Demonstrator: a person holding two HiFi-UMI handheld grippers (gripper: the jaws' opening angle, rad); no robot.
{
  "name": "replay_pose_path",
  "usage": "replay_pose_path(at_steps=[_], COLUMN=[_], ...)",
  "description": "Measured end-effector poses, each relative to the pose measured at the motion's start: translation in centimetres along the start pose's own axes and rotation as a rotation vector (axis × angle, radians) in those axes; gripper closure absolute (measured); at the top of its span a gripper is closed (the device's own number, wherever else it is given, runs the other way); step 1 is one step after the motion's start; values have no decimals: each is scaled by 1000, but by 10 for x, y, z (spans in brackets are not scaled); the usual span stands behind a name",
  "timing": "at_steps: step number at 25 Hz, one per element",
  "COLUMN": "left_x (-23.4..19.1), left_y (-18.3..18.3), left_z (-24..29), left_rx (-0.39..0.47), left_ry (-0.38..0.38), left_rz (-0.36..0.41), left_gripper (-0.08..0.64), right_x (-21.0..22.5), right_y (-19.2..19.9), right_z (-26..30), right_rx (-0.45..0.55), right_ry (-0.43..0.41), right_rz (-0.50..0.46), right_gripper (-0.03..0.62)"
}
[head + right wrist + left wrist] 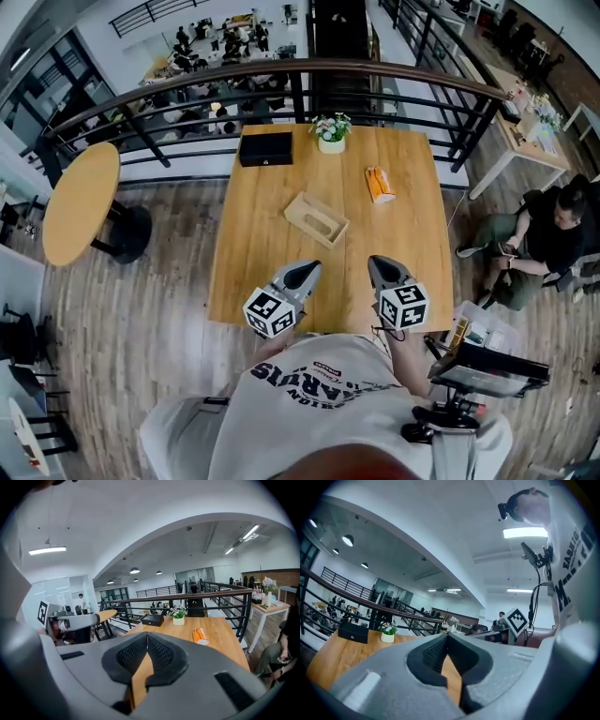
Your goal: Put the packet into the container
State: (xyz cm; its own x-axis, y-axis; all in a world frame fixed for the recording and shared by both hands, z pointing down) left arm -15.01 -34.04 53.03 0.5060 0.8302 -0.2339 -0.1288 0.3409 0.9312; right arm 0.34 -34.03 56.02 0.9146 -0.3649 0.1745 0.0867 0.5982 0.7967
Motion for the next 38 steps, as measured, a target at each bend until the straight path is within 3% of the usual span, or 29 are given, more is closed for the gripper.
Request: replay_pose_path(at_steps=[9,10,12,17,23,28,38], left_x=[-10,-12,-15,-24,-49,-63,-87], left_y=[-1,-1,-2,5,10,4,-2], left_z=[1,1,0,1,-10,-9,-3], left_rx=[11,17,22,20,11,8,-17], left_ry=[-5,-10,-19,-40,-117,-181,-289], left_rz=[2,-2,-7,-30,-69,-109,-163], left_gripper=[557,557,557,557,557,557,557], right_x=[52,61,79,127,194,261,359], right_y=[-23,-28,-37,-55,-76,-81,-23], right_z=[18,24,39,83,162,234,368], right_rx=[-85,-112,-184,-333,-470,-592,-831], right_ry=[50,52,57,96,164,194,243], right_rz=[-53,-56,-69,-132,-193,-164,-47], right_gripper=[566,526,334,252,229,218,209])
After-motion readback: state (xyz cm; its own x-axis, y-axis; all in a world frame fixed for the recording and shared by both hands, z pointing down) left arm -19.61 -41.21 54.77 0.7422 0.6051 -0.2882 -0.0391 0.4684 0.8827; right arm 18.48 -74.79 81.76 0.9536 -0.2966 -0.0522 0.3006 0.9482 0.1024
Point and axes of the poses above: the fingertips, and each gripper's own axes: z forward along the fingers, x to its right, y out of its underside, the point moved 2 cm from there along -z, backward along the fingers, and after that the axes turned 14 degrees about -x, right-handed, at the moved point
